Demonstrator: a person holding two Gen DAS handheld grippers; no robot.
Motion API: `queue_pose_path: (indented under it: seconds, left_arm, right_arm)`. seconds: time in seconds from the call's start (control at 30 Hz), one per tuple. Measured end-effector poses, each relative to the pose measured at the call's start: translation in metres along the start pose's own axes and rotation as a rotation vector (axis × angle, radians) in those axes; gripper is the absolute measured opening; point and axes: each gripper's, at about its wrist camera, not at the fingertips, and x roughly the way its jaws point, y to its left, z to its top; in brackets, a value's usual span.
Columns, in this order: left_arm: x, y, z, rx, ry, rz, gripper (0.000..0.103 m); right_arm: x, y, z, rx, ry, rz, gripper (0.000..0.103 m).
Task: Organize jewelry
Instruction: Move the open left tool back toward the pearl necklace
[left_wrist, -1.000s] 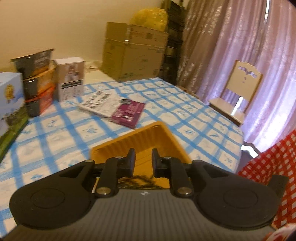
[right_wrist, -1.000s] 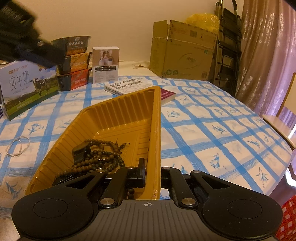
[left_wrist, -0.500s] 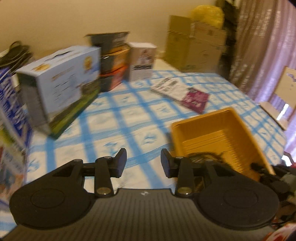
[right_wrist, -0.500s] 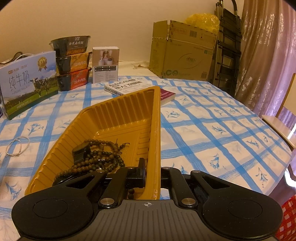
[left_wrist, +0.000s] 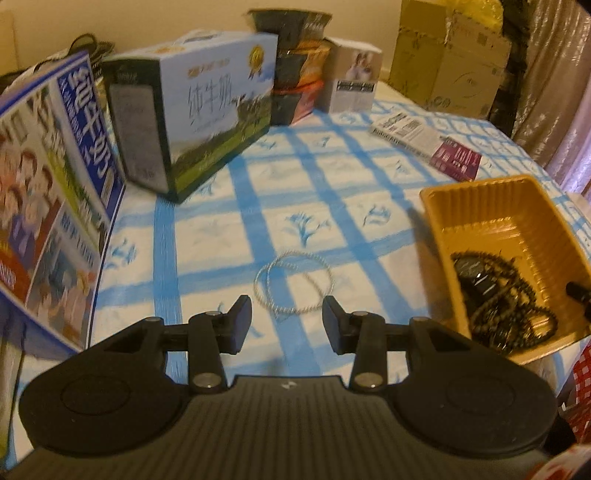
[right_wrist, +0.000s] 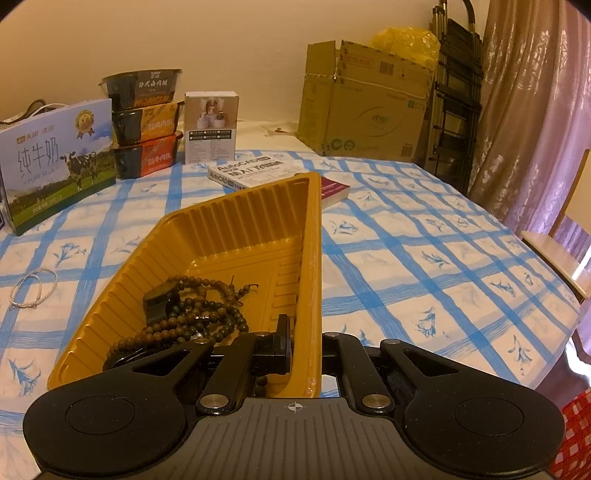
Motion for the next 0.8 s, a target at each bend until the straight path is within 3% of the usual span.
queue_pose_path:
  seconds: [0.8]
  left_arm:
    - [0.028, -0.014, -0.024, 0.115, 0.028, -0.018, 0.037]
  right_arm:
    - [-0.001, 0.002, -0.002, -0.006, 0.001, -0.004, 0.006]
